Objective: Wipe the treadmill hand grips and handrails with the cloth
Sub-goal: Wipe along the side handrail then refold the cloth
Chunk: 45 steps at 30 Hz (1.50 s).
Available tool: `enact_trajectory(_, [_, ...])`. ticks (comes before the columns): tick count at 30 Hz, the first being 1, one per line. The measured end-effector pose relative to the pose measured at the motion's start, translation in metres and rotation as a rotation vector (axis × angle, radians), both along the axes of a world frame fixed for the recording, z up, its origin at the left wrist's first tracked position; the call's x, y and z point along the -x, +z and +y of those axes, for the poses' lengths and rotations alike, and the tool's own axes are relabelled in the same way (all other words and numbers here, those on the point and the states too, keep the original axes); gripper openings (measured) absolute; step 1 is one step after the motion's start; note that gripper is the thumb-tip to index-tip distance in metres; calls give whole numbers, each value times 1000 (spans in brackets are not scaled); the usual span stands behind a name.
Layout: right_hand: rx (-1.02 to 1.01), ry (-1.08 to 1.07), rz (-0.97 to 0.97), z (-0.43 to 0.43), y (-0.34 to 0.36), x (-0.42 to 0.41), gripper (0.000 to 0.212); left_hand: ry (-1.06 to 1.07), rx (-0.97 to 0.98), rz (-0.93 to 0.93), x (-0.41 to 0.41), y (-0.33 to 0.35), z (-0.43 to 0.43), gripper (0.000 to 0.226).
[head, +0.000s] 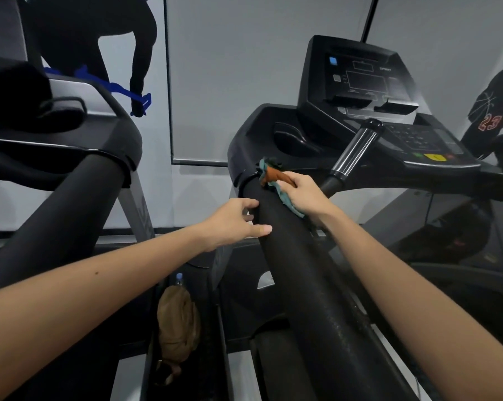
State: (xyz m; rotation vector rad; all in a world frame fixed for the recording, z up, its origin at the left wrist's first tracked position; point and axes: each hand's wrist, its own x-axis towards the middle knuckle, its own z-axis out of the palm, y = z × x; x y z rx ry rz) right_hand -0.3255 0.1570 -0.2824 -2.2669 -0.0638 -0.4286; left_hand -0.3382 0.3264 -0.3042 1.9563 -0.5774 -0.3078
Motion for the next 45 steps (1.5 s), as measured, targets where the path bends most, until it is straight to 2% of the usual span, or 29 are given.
enact_trajectory(4, [-21,-109,-35,-3,-6,9,29,4,-4,-6,2,1,0,72])
enact_trajectory(9, [-365,22,37,-14,-13,64,36,19,-12,-6,0,2,-2,72])
enact_trajectory(13, [-313,104,-10,-24,-21,94,59,24,3,11,-2,2,-3,72])
enact_trajectory(15, [-308,118,-2,-21,-18,88,51,25,2,13,-2,1,-4,72])
enact_trajectory(18, [-510,83,97,-12,-18,70,21,26,12,12,0,0,-2,72])
enact_trajectory(20, [-696,37,156,-7,-25,63,17,26,13,9,0,0,-1,73])
enact_trajectory(22, [-787,-21,209,-4,-34,66,18,24,19,19,0,0,-1,73])
enact_trajectory(27, [-763,-74,161,-7,-42,91,16,25,4,12,-1,0,-2,72])
enact_trajectory(32, [-329,-47,-28,-7,-21,97,35,28,-10,9,-2,-1,-3,72])
enact_trajectory(34, [-282,-14,-17,-3,-11,89,35,31,-14,-4,-2,-1,-3,73])
enact_trajectory(37, [-439,-1,82,-1,-9,71,15,31,-22,-14,0,0,-2,73])
enact_trajectory(40, [-722,-44,207,0,-17,67,20,23,-8,3,1,0,-2,73])
enact_trajectory(43, [-823,-70,271,-1,-29,82,20,23,15,24,1,0,-3,72])
enact_trajectory(45, [-821,-90,267,-3,-37,96,17,21,22,27,0,0,-3,72])
